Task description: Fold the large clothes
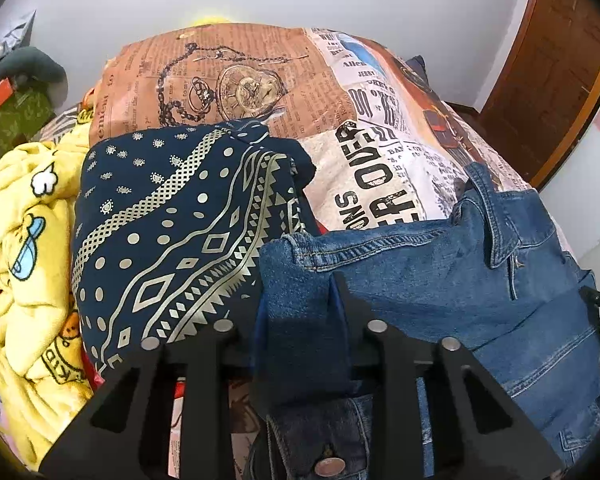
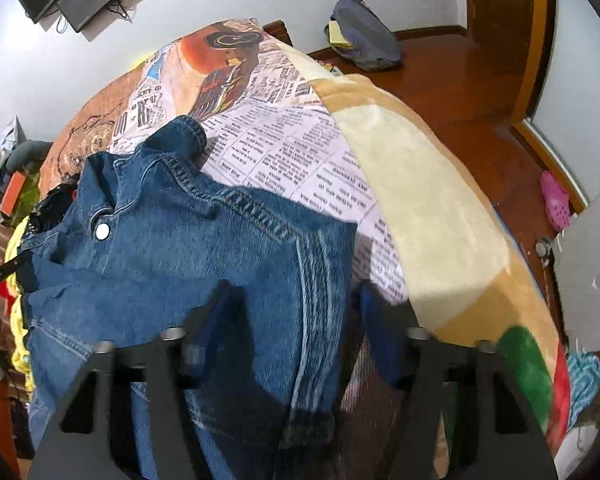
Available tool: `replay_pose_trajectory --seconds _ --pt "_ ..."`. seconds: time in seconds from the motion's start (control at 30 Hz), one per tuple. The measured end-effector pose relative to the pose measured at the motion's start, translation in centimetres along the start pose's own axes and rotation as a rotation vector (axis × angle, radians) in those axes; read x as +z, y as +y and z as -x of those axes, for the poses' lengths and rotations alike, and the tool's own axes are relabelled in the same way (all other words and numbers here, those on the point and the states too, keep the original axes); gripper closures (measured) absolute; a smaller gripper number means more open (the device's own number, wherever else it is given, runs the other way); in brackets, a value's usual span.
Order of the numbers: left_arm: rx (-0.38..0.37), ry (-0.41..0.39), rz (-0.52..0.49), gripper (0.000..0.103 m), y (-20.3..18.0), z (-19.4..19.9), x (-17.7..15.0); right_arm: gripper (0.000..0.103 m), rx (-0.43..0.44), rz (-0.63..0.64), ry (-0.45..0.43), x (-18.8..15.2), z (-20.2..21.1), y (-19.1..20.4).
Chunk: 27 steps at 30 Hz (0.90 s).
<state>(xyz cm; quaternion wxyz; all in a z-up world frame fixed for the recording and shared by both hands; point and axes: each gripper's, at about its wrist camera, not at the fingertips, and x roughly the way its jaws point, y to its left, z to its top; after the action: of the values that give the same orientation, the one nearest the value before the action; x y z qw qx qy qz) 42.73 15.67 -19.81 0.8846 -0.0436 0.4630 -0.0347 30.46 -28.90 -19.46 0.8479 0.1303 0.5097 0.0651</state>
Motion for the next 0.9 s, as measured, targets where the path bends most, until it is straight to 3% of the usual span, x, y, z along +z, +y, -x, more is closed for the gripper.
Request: replay_pose_trajectory --seconds 0.03,0.1,0.33,0.53,0.63,0.73,0.8,0.9 --pt "0.002 -0.004 0.012 0.078 0.0 0.1 0.0 0.076 0.0 0.005 -0.004 0.2 0.0 0.1" --pt "0.021 -0.01 0.022 0.081 -0.3 0.4 0.1 0.085 0.013 -0.001 -0.004 0.4 0.0 -0.1" --pt "0.164 -0.109 -0.014 0.098 -2.5 4.9 0.5 0.088 0.014 0.13 -0.107 3.1 3.5 2.7" --pt "0.206 -0.208 0.006 0.103 -1.8 9.9 2.2 0.088 0.058 0.23 -0.195 7.8 5.6 6.6" --pt "0.283 -0.288 -0.008 0.103 -0.9 12.0 3.5 0.088 0.067 0.256 -0.22 10.1 5.3 8.4" --pt "0.256 -0.26 0.0 0.103 0.6 12.1 4.5 0.088 0.045 0.309 -0.2 12.0 3.2 10.2" --pt "0.286 -0.232 -0.008 0.103 1.2 11.2 4.7 0.088 0.02 0.329 -0.177 13.0 1.5 10.9" --pt "0.264 -0.17 -0.006 0.101 1.9 9.1 4.2 0.088 -0.025 0.344 -0.13 14.3 -1.6 10.8"
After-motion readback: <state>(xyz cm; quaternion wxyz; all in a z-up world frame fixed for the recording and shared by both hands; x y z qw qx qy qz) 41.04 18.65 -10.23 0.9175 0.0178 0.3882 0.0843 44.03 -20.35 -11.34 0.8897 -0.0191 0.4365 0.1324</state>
